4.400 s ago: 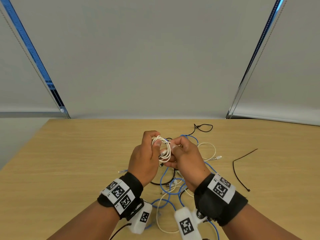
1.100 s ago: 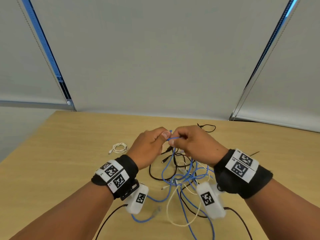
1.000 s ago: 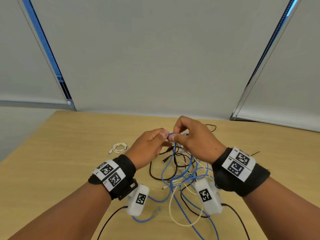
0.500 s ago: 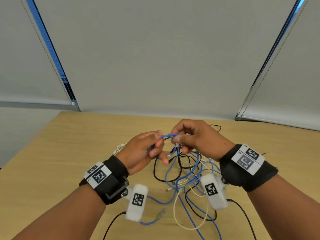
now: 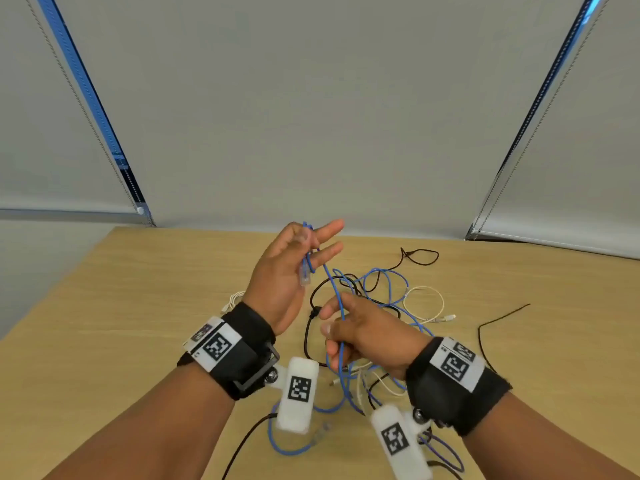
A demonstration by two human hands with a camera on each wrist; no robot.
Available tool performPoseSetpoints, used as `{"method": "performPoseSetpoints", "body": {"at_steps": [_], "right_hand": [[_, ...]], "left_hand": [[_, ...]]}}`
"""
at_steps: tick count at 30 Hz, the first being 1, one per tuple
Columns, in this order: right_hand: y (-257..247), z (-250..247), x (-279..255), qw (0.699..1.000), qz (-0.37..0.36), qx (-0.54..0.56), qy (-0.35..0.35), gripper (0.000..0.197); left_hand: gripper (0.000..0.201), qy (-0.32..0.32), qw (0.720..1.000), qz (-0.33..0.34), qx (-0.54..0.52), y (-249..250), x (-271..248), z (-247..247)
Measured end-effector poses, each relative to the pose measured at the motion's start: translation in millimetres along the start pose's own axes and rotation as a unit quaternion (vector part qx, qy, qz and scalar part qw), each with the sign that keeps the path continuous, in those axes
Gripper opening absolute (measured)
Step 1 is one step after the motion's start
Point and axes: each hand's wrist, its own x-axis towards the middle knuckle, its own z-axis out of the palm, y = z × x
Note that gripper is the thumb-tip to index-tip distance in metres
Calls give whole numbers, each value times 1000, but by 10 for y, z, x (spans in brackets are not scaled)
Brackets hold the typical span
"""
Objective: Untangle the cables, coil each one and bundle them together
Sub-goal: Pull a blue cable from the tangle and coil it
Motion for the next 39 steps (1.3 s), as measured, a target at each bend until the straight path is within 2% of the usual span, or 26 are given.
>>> {"method": "performPoseSetpoints", "body": {"at_steps": [2, 4, 6, 7, 9, 11, 12, 14, 17, 21, 24, 27, 31, 35, 39], "right_hand": [[-21, 14, -73, 1000, 2, 0, -30, 17], [-84, -4, -153, 999, -2, -28, -26, 13], [-207, -69, -199, 994, -32, -99, 28, 10], [-282, -121, -213, 983, -65, -157, 70, 16], [-414, -235, -211, 941, -137, -259, 166, 22], [-485, -333, -187, 904, -189, -301, 236, 18], [-498, -369, -163, 899, -203, -296, 253, 15], [-488, -396, -111, 921, -212, -229, 231, 9], [-429, -379, -60, 950, -218, -136, 179, 10], [-374, -242, 30, 941, -226, -148, 206, 16], [-407, -188, 81, 933, -221, -173, 226, 20], [-472, -256, 64, 951, -228, -130, 164, 22], [-535, -349, 9, 962, -221, -110, 115, 23], [-536, -378, -3, 967, -221, -102, 78, 25], [-521, -439, 49, 976, -205, -24, 69, 24]], "left_hand": [[24, 30, 984, 15, 174, -53, 22, -64], [26, 18, 944, 25, 329, -123, 38, -141], [27, -14, 911, 16, 412, -184, 22, -181], [29, -26, 907, 1, 420, -211, 5, -185], [36, -50, 919, -44, 389, -242, -39, -162], [41, -77, 949, -102, 288, -238, -96, -120], [42, -87, 963, -129, 219, -222, -122, -96], [41, -94, 977, -161, 105, -172, -163, -63], [37, -77, 984, -147, 68, -150, -168, -23], [38, -36, 989, -125, 74, -192, -190, 51], [37, -31, 989, -144, 10, -194, -224, 65], [33, -50, 987, -150, -20, -162, -255, 33], [25, -69, 984, -152, -58, -99, -246, 5], [26, -63, 984, -159, -43, -101, -255, 16], [29, -82, 981, -163, -63, -34, -258, 55]]}}
